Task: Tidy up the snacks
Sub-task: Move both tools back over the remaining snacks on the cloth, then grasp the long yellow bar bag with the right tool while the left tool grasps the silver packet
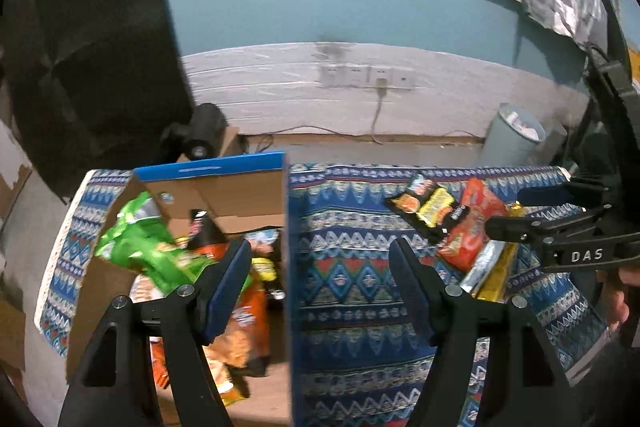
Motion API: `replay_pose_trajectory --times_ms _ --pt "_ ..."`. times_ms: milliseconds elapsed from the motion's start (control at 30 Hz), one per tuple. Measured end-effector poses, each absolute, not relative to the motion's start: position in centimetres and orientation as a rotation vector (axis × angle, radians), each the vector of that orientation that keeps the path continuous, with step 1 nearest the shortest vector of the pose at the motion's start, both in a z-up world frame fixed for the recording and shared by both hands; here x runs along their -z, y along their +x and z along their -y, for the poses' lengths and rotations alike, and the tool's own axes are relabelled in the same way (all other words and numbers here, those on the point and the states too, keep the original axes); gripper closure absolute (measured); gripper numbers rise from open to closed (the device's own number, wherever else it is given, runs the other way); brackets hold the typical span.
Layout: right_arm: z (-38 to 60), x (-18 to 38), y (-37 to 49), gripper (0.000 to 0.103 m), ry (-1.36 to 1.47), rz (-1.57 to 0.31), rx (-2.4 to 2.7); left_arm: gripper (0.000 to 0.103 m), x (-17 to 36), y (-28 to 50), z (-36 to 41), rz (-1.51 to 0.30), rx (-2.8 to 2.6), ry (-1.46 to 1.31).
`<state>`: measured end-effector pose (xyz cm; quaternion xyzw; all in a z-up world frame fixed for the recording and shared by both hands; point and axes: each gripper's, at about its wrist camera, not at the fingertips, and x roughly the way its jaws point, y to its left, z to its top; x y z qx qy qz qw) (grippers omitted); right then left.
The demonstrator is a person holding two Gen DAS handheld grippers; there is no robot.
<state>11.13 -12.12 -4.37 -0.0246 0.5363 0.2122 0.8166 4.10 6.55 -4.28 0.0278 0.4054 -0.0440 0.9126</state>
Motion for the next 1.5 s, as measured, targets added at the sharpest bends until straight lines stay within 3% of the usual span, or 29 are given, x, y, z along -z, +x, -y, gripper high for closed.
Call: replay_pose_trajectory --times_ms 1067,1500 --pt "16.6 16.3 9.4 0.028 -0.15 -1.376 -0.32 0.03 13.7 7.1 2.7 -1.054 0.246 0.204" --pt "19.6 17.9 6.9 0.027 -0.255 -1.461 -0.243 0.03 14.3 6.9 4.5 -1.08 0.284 0.218"
